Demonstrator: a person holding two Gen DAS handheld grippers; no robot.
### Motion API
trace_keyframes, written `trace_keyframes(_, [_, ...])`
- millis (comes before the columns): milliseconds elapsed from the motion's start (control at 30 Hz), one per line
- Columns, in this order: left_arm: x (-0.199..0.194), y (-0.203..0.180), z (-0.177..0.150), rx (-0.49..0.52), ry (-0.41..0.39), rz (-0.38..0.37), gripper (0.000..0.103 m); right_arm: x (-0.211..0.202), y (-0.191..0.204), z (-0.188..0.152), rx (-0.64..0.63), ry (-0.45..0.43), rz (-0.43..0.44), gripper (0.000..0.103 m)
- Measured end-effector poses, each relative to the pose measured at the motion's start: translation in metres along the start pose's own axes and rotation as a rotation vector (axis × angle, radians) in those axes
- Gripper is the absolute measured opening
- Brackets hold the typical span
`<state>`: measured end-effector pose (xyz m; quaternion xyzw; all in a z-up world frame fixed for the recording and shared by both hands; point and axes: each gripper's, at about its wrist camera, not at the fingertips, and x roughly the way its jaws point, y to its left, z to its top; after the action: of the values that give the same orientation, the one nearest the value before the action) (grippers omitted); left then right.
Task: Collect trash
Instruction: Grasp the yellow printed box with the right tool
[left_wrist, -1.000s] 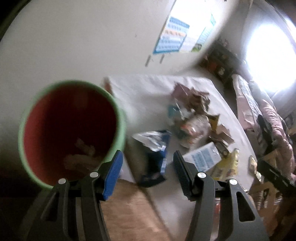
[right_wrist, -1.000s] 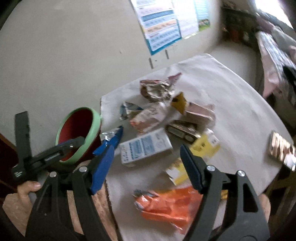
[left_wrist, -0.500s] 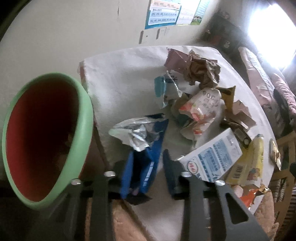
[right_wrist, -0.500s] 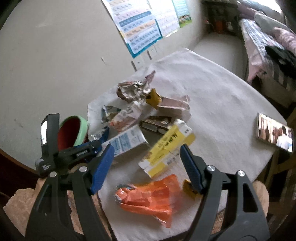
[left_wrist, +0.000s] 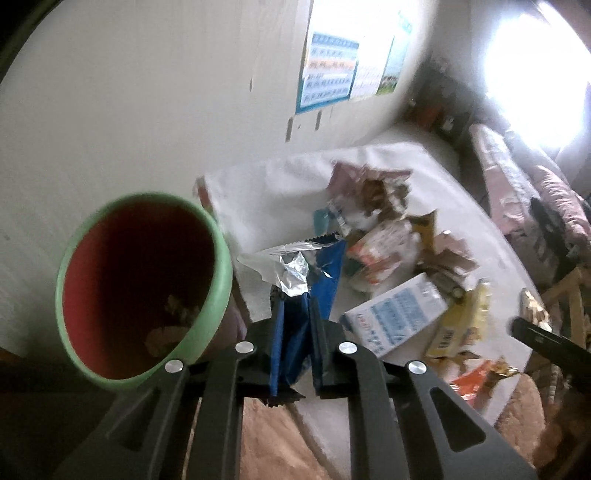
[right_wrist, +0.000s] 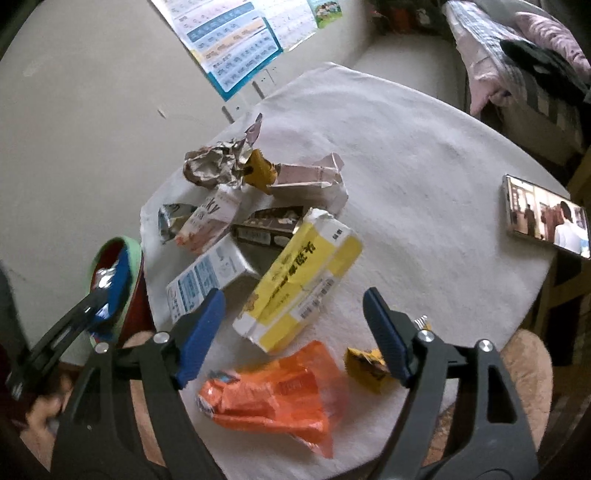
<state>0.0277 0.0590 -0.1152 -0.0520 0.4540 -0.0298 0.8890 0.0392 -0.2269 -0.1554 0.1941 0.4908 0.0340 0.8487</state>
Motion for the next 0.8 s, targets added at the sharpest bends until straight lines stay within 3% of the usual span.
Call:
trace_keyframes(267, [-0.031, -0.015, 0.002, 0.026, -0.064, -0.050, 0.010, 0.046, -0.001, 0.015, 0.044, 0.076, -0.066, 0.082])
trace_keyframes(600, [-0.028, -0.027, -0.002, 0.047, -0.050, -0.057, 0.010, 0.065, -0.012, 0.009, 0.078, 0.126, -0.064, 0.082])
trace_keyframes(800, [-0.025, -0.028, -0.002, 0.053, -0.047, -0.054, 0.011, 0.069, -0.005, 0.007, 0.051, 0.130, -0.021, 0.064])
